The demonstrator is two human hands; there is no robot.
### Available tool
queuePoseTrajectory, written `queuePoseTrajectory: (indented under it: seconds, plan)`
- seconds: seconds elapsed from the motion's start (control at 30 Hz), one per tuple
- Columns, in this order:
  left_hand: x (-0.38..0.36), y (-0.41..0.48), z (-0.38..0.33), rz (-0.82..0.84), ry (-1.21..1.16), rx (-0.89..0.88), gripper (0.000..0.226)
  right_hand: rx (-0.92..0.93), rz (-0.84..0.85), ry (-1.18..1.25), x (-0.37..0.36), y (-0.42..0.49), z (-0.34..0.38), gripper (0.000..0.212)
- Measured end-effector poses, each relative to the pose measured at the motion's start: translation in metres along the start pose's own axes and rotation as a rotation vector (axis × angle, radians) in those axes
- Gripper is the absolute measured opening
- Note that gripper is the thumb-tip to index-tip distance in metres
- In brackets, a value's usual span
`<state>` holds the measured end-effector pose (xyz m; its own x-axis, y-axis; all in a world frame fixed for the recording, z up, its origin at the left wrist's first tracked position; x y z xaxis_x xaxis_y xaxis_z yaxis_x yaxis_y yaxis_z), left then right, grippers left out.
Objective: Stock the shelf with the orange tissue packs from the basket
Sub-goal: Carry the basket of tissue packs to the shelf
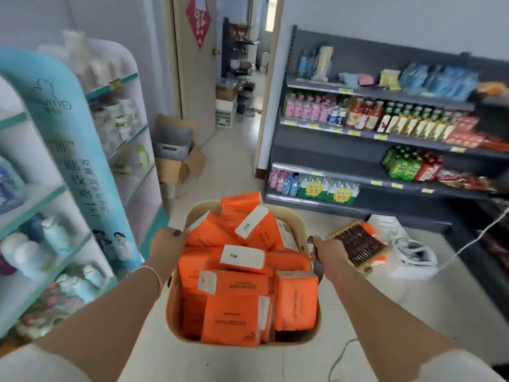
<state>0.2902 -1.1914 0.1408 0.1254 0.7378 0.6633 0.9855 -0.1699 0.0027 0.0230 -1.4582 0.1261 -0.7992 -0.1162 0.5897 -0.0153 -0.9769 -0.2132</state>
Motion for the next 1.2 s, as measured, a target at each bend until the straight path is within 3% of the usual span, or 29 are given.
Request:
queuePoseTrajectory:
  seconds: [0.23, 0.47, 0.77, 1.2]
  plan:
    - [-0.09, 0.053, -0.07, 0.077, -0.004, -0.112, 0.044, -0.054, -0.086, 0.03, -0.001, 0.106, 0.023, 0.029]
    - [-0.167, 0.115, -0.111, 0.084, 0.036, -0.03, 0.047, -0.129, 0.009, 0.149, -0.039, 0.206, 0.061, 0.026]
    - [-0.245, 0.201, -0.162, 0.094, 0.086, -0.031, 0.043, -0.126, 0.09, 0.024, -0.087, 0.309, 0.115, 0.023]
    - [-0.394, 0.321, -0.308, 0.163, 0.046, -0.123, 0.045, -0.172, -0.015, 0.16, -0.104, 0.476, 0.188, 0.029]
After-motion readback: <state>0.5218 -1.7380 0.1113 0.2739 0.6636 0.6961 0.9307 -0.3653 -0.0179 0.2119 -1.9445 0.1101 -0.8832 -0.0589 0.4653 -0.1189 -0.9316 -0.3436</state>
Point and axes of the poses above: each hand's wrist, its own y-axis towards the middle knuckle, its own x-axis out of the back of the hand, z = x × y, the point moved 5 cm from there along y, towards the middle knuckle, and after that the axes turned 13 degrees about -z, right-handed, at the moved point
